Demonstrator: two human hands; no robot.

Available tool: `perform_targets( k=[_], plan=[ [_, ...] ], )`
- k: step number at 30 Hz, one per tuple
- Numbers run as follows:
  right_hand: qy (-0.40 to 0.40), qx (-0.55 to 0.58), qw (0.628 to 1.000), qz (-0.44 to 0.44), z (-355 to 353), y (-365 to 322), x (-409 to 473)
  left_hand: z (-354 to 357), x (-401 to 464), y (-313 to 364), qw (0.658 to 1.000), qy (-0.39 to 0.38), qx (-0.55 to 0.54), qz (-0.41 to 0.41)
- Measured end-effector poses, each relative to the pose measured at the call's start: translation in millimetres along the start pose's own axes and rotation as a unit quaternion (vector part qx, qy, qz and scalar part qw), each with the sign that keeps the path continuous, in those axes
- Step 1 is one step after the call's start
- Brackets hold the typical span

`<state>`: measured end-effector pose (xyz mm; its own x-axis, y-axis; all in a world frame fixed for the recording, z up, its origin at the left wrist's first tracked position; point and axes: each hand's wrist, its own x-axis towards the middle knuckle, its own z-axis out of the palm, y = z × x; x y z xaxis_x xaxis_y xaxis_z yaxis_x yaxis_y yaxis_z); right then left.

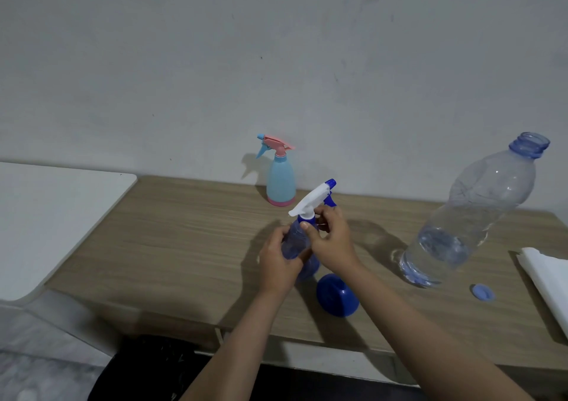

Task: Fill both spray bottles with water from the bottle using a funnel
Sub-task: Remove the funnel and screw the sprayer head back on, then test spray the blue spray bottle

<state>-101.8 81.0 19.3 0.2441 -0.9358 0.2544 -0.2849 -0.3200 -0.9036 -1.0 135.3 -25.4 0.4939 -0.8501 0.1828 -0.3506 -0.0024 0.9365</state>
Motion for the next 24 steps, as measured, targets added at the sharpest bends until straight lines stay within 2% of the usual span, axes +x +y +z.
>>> perform_targets(
  k=[4, 7, 9, 13, 21, 24],
  plan=[
    [0.026, 0.011, 0.999, -0.029, -1, 4, -6, 1, -2, 3, 1.0, -0.001, -0.009, -0.009],
    [0.097, 0.063, 0.993, 0.01, -3, 1, -13, 1, -4, 6, 1.0, -0.002, -0.018, -0.023],
    [0.133, 0.025, 0.991, 0.015, -4, 1, -10, 0, -3, 6, 0.999, -0.011, -0.022, -0.029],
    [0.094, -0.058, 0.994, -0.017, -3, -1, 6, -1, -2, 6, 0.999, -0.029, 0.0, -0.041],
    [0.103, -0.005, 0.995, -0.011, 18, -3, 15, -19, -26, 5, 0.996, -0.072, 0.043, -0.042],
    [0.093, 0.033, 0.995, -0.019, 20, -12, 27, -43, -33, -1, 0.99, -0.044, 0.127, -0.04]
  ],
)
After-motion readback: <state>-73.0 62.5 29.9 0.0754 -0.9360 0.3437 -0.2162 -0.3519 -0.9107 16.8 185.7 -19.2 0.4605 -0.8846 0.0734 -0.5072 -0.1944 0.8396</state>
